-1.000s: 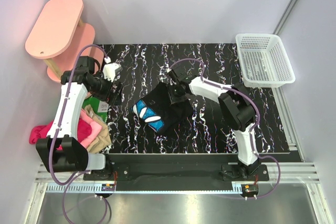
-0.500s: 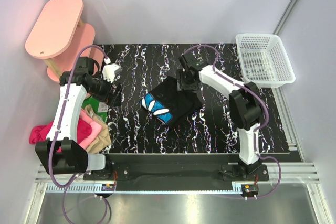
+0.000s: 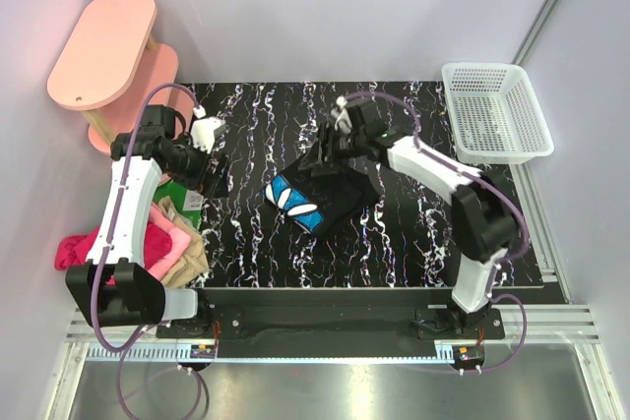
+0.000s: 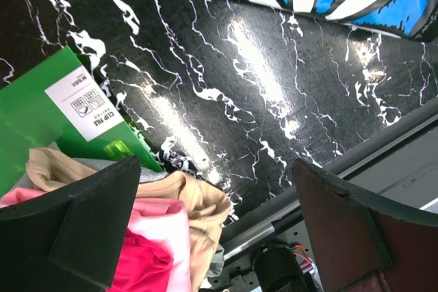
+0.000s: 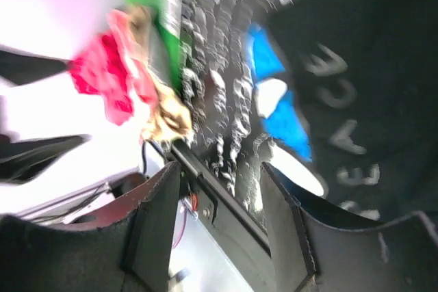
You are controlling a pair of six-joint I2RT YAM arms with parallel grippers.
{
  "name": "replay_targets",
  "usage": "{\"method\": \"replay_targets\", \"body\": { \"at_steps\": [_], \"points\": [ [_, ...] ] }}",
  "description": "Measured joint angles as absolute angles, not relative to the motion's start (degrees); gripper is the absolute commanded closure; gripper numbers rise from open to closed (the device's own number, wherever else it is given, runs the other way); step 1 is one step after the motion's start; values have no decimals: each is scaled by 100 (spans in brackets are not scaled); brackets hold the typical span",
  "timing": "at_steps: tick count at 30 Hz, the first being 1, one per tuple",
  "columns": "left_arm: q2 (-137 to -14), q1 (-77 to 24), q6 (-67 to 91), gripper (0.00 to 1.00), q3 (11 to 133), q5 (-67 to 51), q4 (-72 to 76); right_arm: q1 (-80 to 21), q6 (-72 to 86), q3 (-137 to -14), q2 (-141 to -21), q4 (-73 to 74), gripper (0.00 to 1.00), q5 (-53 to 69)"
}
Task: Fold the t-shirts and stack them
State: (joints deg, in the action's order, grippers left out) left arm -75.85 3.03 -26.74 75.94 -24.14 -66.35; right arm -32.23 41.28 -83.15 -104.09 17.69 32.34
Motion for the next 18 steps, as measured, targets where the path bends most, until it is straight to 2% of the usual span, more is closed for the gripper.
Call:
{"method": "replay_targets", "body": {
  "at_steps": [5, 10, 18],
  "points": [
    [-7585, 255, -2637, 1, 7695, -2421, -6632, -3164, 4705, -7629, -11467, 1315, 45, 3892],
    [-7585, -54, -2550, 1, 7791, -2392, -6628, -3017, 5094, -7236, -11920, 954, 44, 4318],
    [-7710, -2416, -2296, 1, 7817, -2117, -6055, -2908, 5398, -7247, -12175, 620, 44, 4801]
  ]
}}
